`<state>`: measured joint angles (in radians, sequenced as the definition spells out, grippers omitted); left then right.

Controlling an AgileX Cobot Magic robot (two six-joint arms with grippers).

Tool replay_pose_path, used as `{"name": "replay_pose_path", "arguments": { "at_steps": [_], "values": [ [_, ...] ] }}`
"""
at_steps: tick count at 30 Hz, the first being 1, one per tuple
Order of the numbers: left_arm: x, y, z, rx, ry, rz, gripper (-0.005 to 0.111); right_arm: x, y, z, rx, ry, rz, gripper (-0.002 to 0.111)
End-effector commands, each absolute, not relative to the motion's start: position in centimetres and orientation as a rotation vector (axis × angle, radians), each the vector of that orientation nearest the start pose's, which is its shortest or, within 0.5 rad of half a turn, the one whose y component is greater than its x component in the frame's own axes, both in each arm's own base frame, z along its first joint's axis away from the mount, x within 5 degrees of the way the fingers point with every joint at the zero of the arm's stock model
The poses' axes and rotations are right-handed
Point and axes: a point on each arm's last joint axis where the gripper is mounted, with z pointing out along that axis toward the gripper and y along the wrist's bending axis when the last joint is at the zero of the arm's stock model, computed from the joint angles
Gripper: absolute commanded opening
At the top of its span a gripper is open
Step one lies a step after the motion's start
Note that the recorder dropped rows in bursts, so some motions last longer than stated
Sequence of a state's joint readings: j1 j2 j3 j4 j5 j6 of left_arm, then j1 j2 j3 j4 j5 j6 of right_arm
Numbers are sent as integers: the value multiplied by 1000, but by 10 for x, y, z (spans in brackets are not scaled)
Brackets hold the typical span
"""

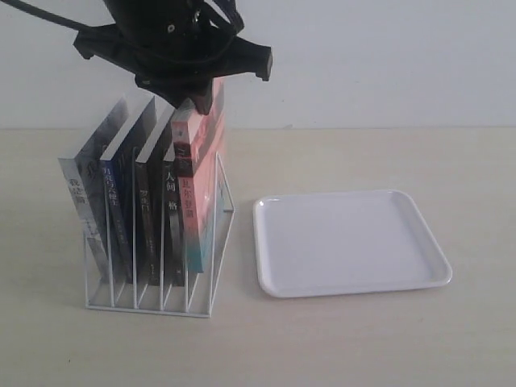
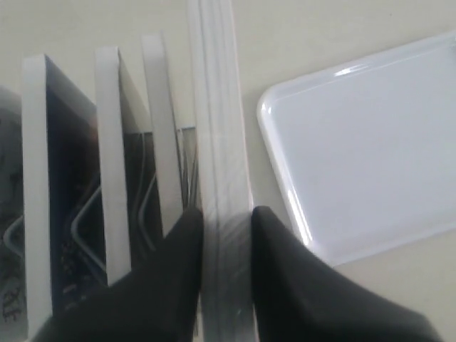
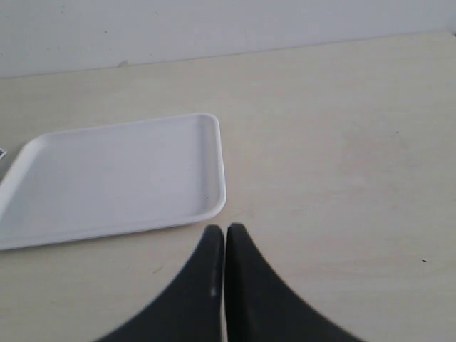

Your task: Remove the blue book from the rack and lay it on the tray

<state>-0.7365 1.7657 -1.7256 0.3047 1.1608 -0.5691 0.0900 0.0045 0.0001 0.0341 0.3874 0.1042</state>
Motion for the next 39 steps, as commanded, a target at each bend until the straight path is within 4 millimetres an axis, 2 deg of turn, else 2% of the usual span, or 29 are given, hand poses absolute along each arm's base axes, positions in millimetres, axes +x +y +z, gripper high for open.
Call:
{"name": "replay_pose_path", "arguments": {
  "at_steps": [1, 9, 18, 21, 26, 28, 34, 39],
  "values": [
    [302, -240, 353, 283, 2521, -70, 10, 52, 6, 179, 24, 1868, 160, 0],
    [305, -244, 331, 290, 2631, 8, 10, 52, 6, 179, 24, 1868, 160, 0],
    [303, -243, 330, 249, 2655, 5, 11, 52, 6, 179, 24, 1868, 160, 0],
    [303, -244, 330, 248, 2659, 2, 16, 52, 6, 179, 24, 1868, 160, 0],
    [303, -244, 330, 251, 2659, 2, 35, 52, 6, 179, 24, 1868, 160, 0],
    [303, -244, 329, 250, 2663, -4, 39, 52, 6, 179, 24, 1868, 160, 0],
    [302, -243, 330, 275, 2668, 16, 41, 52, 6, 179, 24, 1868, 160, 0],
    [303, -243, 342, 320, 2630, 0, 41, 52, 6, 179, 24, 1868, 160, 0]
  ]
}}
